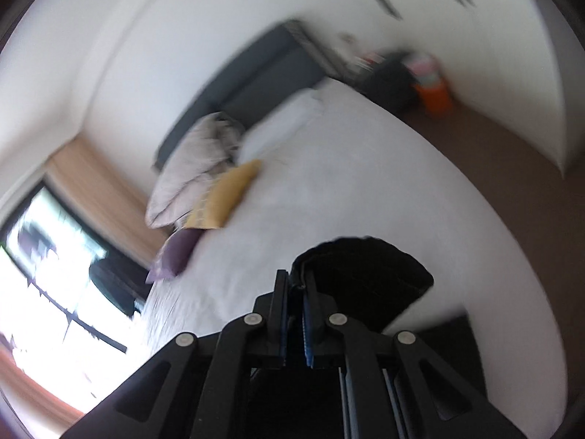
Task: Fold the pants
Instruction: 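Lift the jeans edge with the right tool and fold it toward the left tool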
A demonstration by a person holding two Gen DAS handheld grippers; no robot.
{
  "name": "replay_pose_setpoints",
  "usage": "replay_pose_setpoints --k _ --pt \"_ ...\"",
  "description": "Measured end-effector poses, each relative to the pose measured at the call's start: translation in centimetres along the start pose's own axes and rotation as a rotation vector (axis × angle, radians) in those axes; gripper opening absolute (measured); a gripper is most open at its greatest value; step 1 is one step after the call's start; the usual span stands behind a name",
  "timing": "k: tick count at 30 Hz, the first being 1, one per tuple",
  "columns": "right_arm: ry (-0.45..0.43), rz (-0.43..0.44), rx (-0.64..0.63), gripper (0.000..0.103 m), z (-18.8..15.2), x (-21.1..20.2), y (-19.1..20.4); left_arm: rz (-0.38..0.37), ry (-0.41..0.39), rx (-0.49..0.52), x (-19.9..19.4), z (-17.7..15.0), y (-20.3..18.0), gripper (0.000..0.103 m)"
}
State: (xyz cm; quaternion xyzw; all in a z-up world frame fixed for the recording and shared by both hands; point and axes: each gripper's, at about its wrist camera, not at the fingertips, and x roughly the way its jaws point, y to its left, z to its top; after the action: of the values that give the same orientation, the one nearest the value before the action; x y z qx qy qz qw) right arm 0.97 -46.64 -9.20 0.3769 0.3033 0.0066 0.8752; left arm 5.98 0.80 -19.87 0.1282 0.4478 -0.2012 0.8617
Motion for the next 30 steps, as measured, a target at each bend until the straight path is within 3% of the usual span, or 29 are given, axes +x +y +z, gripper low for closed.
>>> replay_pose_setpoints --k 5,8,10,17,25,27,29,30 --pt "0.050 -0.088 0.248 0.008 -8.0 -1.9 -11.1 0.003 0.008 0.005 0.0 0.0 -0.1 0.087" --pt "0.061 -0.085 0.335 0.007 -11.7 -2.8 -13.8 0.004 0.014 0.012 0.1 0.2 -0.1 0.087" --pt "0.044 -0.071 0.342 0.007 -12.2 -3.0 -14.0 0.008 0.019 0.016 0.1 0.3 -0.2 0.087" --pt "0.033 -0.144 0.257 0.008 -11.1 -3.2 -11.7 0.017 0.018 0.008 0.1 0.3 -0.4 0.087" --pt "0.051 -0.196 0.241 0.007 -11.5 -3.0 -11.8 0.005 0.030 0.020 -0.2 0.2 -0.2 0.087" --pt "0.079 -0.225 0.226 0.014 -11.1 -3.4 -11.4 0.005 0.033 0.034 -0.6 0.2 -0.4 0.087" --pt "0.071 -0.407 0.171 0.041 -10.1 -5.1 -10.4 -0.006 0.029 0.049 -1.3 0.2 -0.7 0.087" --pt "0.047 -0.440 0.156 0.044 -9.4 -6.1 -9.9 -0.020 0.017 0.060 -2.0 0.2 -0.9 0.087"
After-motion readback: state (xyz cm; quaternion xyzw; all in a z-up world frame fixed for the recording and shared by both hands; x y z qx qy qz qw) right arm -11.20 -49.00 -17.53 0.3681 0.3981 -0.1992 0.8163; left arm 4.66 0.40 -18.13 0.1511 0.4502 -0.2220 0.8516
